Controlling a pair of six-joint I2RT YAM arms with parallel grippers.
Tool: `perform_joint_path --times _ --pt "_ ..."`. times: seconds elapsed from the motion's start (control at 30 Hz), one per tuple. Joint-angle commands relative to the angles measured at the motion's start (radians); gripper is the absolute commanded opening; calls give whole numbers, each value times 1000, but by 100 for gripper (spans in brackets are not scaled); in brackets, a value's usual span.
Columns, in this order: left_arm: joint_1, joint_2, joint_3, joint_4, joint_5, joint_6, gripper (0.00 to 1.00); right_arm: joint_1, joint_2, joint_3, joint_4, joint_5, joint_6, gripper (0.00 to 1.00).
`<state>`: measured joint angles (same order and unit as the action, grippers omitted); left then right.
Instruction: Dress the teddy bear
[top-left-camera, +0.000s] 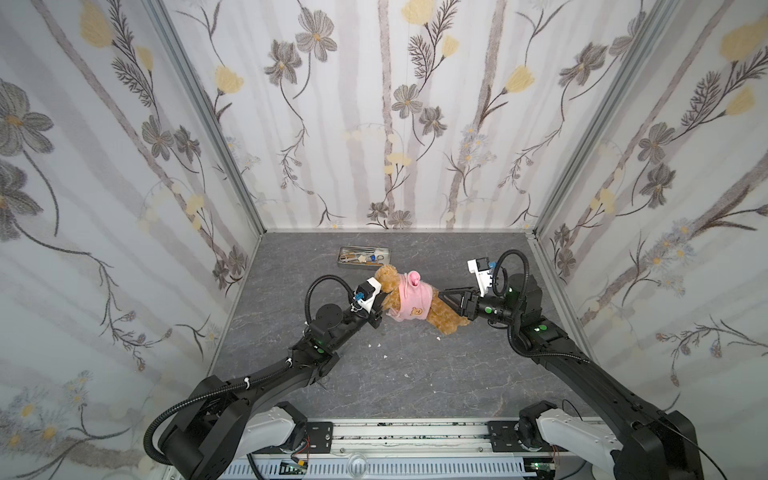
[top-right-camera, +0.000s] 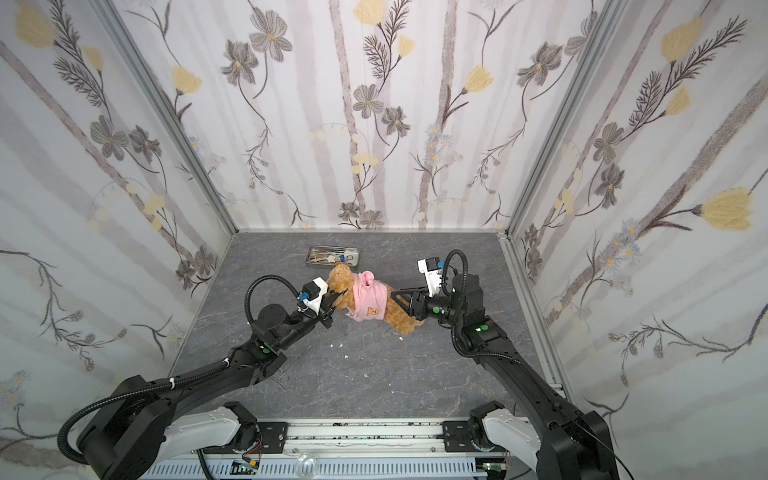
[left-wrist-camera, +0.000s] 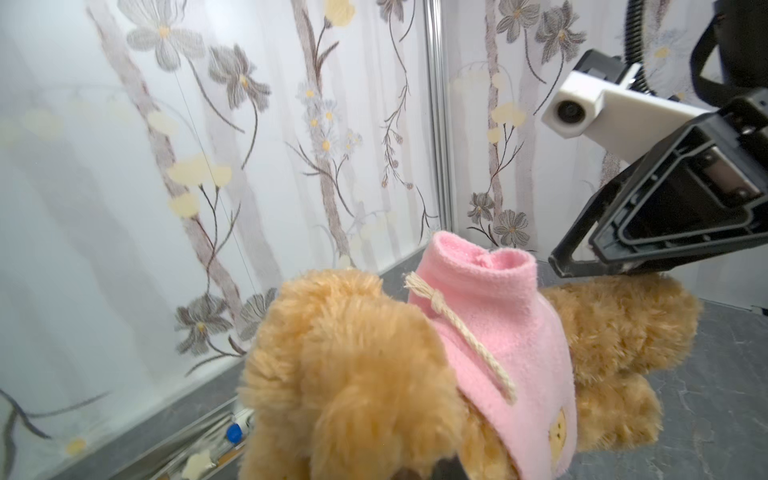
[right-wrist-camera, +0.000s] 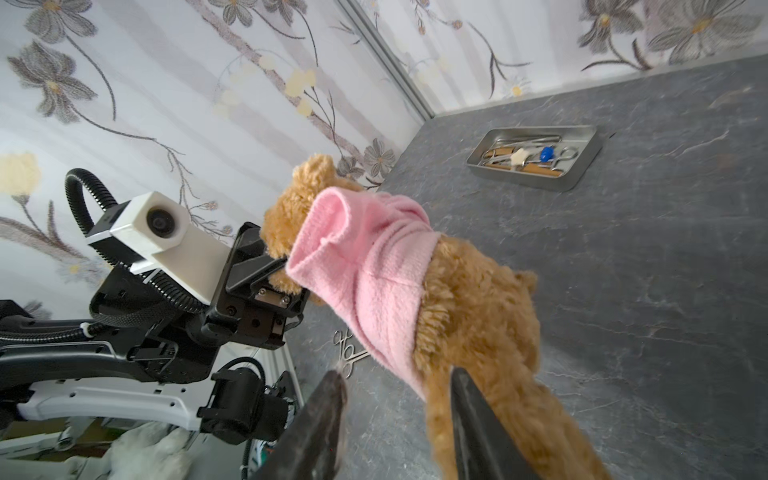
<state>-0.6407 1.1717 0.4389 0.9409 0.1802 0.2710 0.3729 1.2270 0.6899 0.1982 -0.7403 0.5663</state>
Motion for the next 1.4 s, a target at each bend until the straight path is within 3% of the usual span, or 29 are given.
perform_joint_path --times 0.0,0.4,0.6,0.9,1.0,1.27,1.37 --pt "-5 -24 -5 122 41 182 0 6 16 18 84 -84 78 43" --pt "-24 -17 -6 122 73 229 0 28 107 10 166 -97 127 31" --pt "-29 -12 -13 121 82 251 0 12 118 10 158 -56 119 38" --pt "-29 -6 -15 121 95 284 0 14 168 56 86 -108 65 38" --pt "-30 -1 -15 121 97 284 0 27 185 56 86 -117 62 35" --pt "-30 0 -16 119 88 288 0 36 203 56 131 -129 87 16" --pt "-33 1 -12 119 48 288 0 39 211 47 189 -153 130 15"
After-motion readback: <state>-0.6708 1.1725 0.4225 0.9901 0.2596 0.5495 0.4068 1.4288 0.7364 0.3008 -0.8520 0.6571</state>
